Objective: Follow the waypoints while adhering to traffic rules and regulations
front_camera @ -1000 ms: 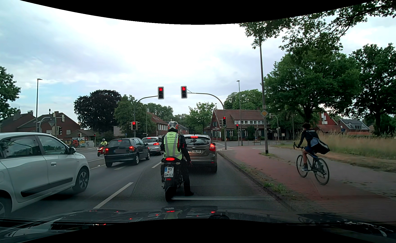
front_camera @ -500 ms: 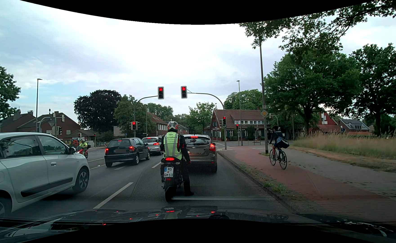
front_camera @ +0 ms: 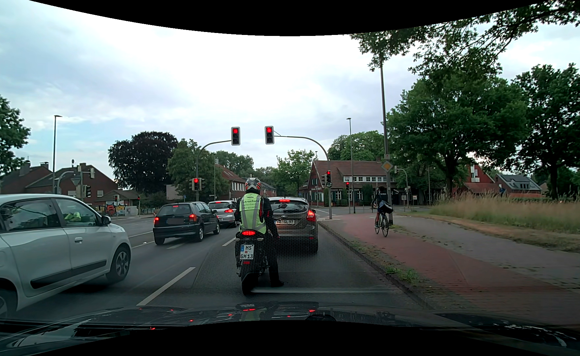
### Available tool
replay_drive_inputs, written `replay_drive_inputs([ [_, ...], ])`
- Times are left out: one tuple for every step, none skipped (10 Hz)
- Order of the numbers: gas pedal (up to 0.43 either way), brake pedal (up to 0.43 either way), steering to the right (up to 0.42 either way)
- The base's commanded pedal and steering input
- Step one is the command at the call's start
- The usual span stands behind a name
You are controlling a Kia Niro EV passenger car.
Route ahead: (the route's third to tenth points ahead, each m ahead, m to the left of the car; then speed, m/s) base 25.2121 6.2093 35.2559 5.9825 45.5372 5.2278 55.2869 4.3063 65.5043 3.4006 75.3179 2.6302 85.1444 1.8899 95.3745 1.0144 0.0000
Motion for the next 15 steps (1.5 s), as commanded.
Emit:
replay_drive_inputs([
  [0.000, 0.000, 0.012],
  [0.000, 0.000, 0.012],
  [0.000, 0.000, 0.012],
  [0.000, 0.000, 0.012],
  [0.000, 0.000, 0.012],
  [0.000, 0.000, 0.012],
  [0.000, 0.000, 0.012],
  [0.000, 0.000, 0.012],
  [0.000, 0.000, 0.012],
  [0.000, 0.000, 0.012],
  [0.000, 0.000, 0.012],
  [0.000, 0.000, 0.012],
  [0.000, 0.000, 0.012],
  [0.000, 0.000, 0.012],
  [0.000, 0.000, 0.012],
])
